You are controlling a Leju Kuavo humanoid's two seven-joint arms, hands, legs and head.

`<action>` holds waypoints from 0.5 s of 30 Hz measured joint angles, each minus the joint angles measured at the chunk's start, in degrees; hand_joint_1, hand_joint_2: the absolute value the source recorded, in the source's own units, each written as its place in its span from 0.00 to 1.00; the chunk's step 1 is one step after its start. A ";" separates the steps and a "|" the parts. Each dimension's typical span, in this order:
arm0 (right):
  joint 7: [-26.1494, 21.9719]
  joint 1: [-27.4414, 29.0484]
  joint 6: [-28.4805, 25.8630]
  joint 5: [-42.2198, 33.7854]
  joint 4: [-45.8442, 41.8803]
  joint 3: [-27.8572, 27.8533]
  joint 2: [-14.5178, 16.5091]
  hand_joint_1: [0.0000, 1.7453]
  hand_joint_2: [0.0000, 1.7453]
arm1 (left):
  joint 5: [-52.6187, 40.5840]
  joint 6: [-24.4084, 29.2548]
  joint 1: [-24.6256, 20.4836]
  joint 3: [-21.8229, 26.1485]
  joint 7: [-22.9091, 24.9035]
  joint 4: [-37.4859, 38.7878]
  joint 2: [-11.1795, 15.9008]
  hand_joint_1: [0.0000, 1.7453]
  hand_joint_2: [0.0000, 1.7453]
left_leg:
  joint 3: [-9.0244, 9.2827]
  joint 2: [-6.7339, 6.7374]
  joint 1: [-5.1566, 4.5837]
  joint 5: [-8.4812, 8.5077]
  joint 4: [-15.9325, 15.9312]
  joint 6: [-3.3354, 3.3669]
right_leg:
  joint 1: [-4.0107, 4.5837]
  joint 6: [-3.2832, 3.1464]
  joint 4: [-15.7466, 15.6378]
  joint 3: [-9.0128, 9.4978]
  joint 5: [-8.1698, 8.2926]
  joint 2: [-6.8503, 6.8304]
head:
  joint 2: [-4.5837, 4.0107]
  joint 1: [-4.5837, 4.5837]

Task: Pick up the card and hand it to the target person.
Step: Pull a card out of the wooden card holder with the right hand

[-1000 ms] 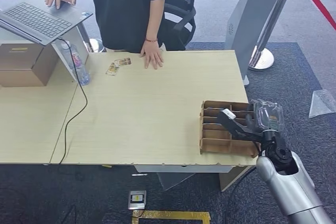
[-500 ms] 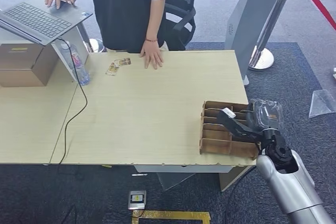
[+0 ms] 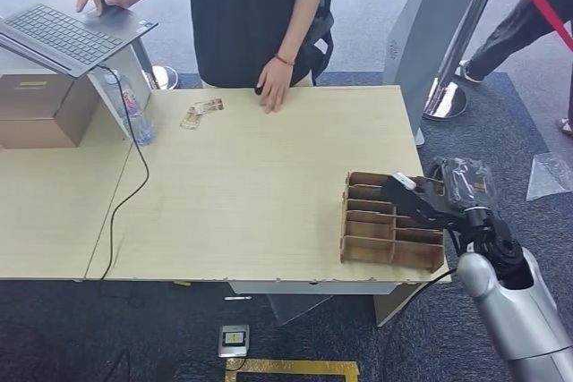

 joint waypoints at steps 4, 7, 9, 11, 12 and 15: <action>-0.28 -1.04 3.22 -4.58 -4.03 -1.10 -2.33 0.95 1.00 | 0.17 -0.21 0.01 0.00 0.01 0.00 0.13 0.00 0.00 | 0.00 0.00 0.00 0.00 0.00 0.00 | 0.00 0.00 0.00 0.00 0.00 0.00 | 0.00 -0.01; -0.61 -2.19 5.07 -7.90 -6.67 -1.82 -4.09 0.94 1.00 | 0.29 -0.21 0.01 0.00 -0.01 0.00 0.15 0.00 0.00 | 0.01 0.01 0.00 0.00 0.01 0.00 | 0.00 0.00 0.00 0.00 0.00 0.00 | 0.00 0.00; -0.64 -3.21 6.25 -9.69 -8.25 -2.21 -5.34 0.94 1.00 | 0.34 -0.21 0.02 0.00 -0.06 0.00 0.16 0.00 0.00 | 0.01 0.01 0.00 0.00 0.01 0.00 | 0.00 0.00 0.00 0.00 0.01 0.00 | 0.00 0.00; -0.49 -4.22 7.23 -11.35 -9.76 -2.59 -6.61 0.93 1.00 | 0.38 -0.21 0.02 0.00 -0.15 0.00 0.19 0.00 0.00 | 0.01 0.01 0.00 0.00 0.01 0.00 | 0.00 0.00 0.00 0.01 0.01 0.00 | 0.00 0.01; -0.33 -4.68 7.55 -12.13 -10.42 -2.74 -7.21 0.93 1.00 | 0.41 -0.21 0.02 0.00 -0.20 0.00 0.20 0.00 0.00 | 0.00 0.01 0.00 0.00 0.01 0.00 | 0.00 0.00 0.00 0.00 0.01 0.00 | 0.00 0.01; 0.25 -6.06 7.86 -14.17 -12.09 -2.98 -8.79 0.94 1.00 | 0.54 -0.21 0.02 0.00 -0.28 0.00 0.21 0.00 0.00 | 0.00 0.01 0.00 0.00 0.01 0.00 | 0.00 0.00 0.00 0.00 0.00 0.00 | 0.00 0.01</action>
